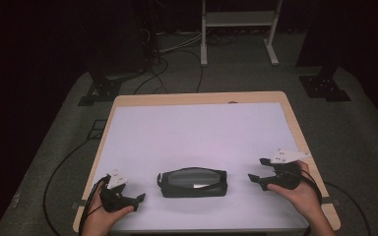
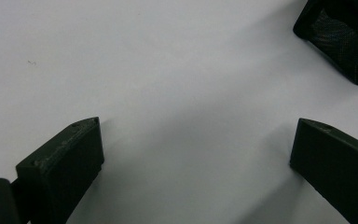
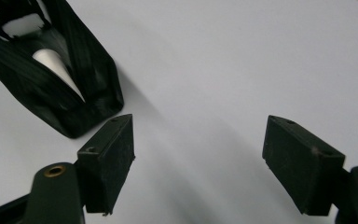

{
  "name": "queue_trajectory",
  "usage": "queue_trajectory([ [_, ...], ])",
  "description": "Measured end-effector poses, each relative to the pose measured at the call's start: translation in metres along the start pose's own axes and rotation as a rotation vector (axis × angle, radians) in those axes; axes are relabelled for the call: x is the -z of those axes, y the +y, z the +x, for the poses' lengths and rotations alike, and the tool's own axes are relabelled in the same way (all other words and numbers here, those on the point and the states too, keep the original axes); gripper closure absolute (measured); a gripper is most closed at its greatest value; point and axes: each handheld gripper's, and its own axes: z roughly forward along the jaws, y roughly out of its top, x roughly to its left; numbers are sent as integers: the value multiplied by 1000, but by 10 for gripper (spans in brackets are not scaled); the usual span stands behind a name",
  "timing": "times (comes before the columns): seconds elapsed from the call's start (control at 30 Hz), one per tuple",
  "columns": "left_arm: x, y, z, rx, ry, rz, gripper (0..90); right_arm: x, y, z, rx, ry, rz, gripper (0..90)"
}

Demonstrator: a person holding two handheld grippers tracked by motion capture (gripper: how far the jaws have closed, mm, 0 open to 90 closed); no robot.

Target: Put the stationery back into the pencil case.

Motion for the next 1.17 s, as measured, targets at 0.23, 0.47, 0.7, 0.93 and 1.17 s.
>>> queue_trajectory([
  [0.23,0,0,0,0,0,0,17,5,-19,-6,-34,-40,26,218],
  [0.47,0,0,0,0,0,0,18,6,-34,-6,-38,-83,72,180],
  [0.7,0,0,0,-3,0,3,18,7,-49,-9,-61,-122,104,176],
  [0.93,0,0,0,-4,0,4,18,8,-61,-10,-82,-159,122,172],
  [1.17,0,0,-1,-3,5,-1,17,10,-68,-10,-97,-170,88,155],
])
